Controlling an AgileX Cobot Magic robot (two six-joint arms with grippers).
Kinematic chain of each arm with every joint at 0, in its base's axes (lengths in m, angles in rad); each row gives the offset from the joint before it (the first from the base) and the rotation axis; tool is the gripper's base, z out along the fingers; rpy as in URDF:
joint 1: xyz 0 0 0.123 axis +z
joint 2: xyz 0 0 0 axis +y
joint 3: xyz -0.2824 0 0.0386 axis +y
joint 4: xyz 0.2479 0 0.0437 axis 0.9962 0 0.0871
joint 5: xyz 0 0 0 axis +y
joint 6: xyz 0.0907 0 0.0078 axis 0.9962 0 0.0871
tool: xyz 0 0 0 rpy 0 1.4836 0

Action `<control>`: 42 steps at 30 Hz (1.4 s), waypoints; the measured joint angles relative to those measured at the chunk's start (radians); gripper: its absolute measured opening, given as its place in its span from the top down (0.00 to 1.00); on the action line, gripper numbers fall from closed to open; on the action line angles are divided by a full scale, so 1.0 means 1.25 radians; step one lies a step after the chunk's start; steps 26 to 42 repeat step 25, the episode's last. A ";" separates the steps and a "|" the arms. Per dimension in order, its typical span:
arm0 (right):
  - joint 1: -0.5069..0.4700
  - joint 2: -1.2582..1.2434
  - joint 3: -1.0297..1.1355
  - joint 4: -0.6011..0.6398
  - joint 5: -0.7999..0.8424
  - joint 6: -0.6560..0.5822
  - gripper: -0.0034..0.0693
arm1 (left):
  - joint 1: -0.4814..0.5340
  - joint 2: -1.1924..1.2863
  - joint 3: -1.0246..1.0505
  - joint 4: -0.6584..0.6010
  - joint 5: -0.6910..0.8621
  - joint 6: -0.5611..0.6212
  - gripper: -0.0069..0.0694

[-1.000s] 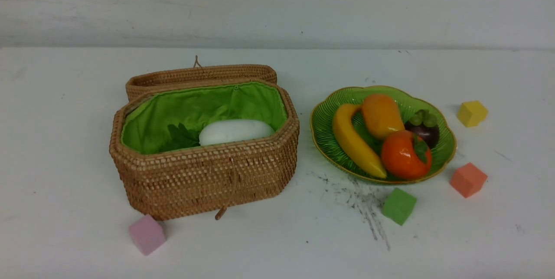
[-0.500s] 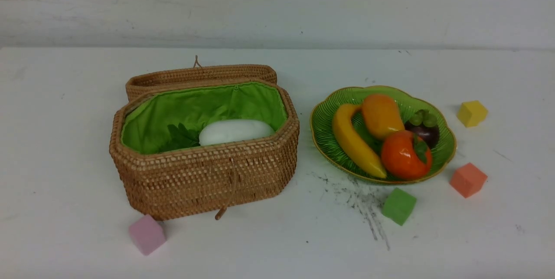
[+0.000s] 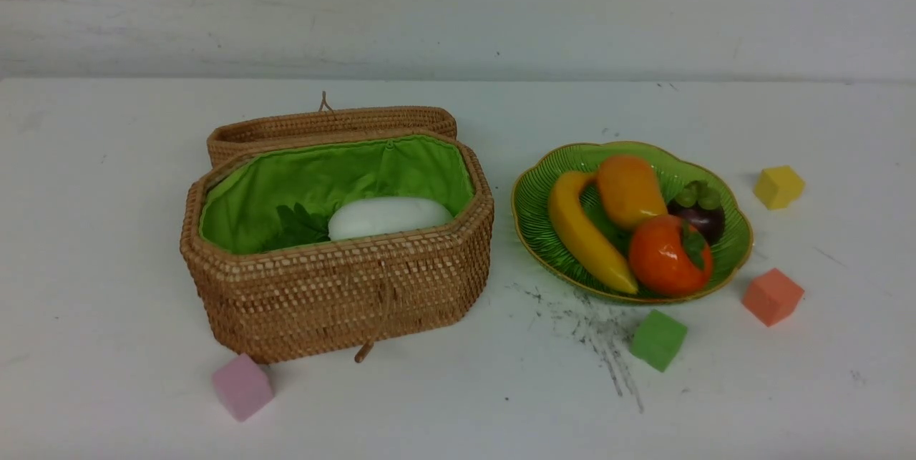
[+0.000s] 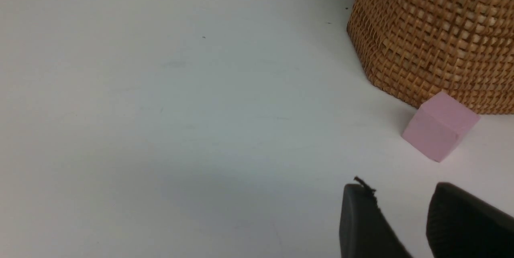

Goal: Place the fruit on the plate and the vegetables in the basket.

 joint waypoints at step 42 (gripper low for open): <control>0.000 0.000 0.000 0.000 0.000 0.000 0.79 | -0.038 0.000 0.000 0.000 0.000 0.000 0.60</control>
